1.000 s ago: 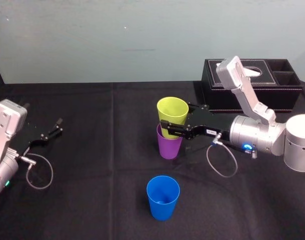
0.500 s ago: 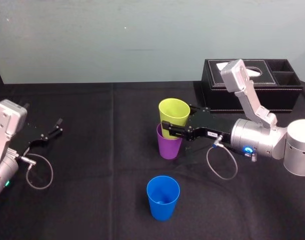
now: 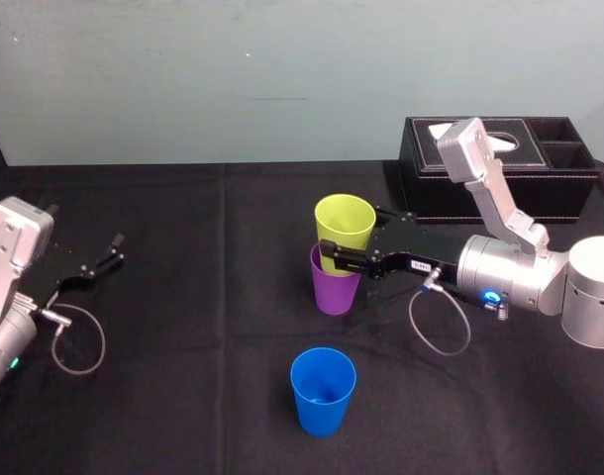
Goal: Stack the three plastic cups sequentially using one hand.
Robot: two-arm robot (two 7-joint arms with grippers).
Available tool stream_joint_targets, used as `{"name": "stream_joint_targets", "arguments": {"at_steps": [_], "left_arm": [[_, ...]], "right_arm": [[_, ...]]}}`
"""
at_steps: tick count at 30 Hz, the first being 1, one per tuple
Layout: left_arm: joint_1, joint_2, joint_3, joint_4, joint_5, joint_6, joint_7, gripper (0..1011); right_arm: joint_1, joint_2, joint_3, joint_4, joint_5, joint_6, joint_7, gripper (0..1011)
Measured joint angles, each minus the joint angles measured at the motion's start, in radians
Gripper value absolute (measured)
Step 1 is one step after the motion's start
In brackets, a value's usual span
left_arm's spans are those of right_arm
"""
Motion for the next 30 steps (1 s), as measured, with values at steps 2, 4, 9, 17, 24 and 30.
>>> {"name": "stream_joint_targets", "arguments": {"at_steps": [2, 4, 9, 17, 24, 30], "left_arm": [[0.0, 0.0, 0.0, 0.0, 0.0, 0.0, 0.0, 1000], [0.0, 0.0, 0.0, 0.0, 0.0, 0.0, 0.0, 1000], [0.0, 0.0, 0.0, 0.0, 0.0, 0.0, 0.0, 1000], [0.0, 0.0, 0.0, 0.0, 0.0, 0.0, 0.0, 1000], [0.0, 0.0, 0.0, 0.0, 0.0, 0.0, 0.0, 1000], [0.0, 0.0, 0.0, 0.0, 0.0, 0.0, 0.0, 1000]], "right_arm": [[0.0, 0.0, 0.0, 0.0, 0.0, 0.0, 0.0, 789], [0.0, 0.0, 0.0, 0.0, 0.0, 0.001, 0.0, 855], [0.0, 0.0, -0.001, -0.001, -0.001, 0.001, -0.001, 966], [0.0, 0.0, -0.001, -0.001, -0.001, 0.002, -0.001, 1003], [-0.005, 0.004, 0.0, -0.012, -0.004, 0.0, -0.004, 1002], [-0.068, 0.049, 0.031, -0.1, -0.01, -0.033, -0.03, 1003]]}}
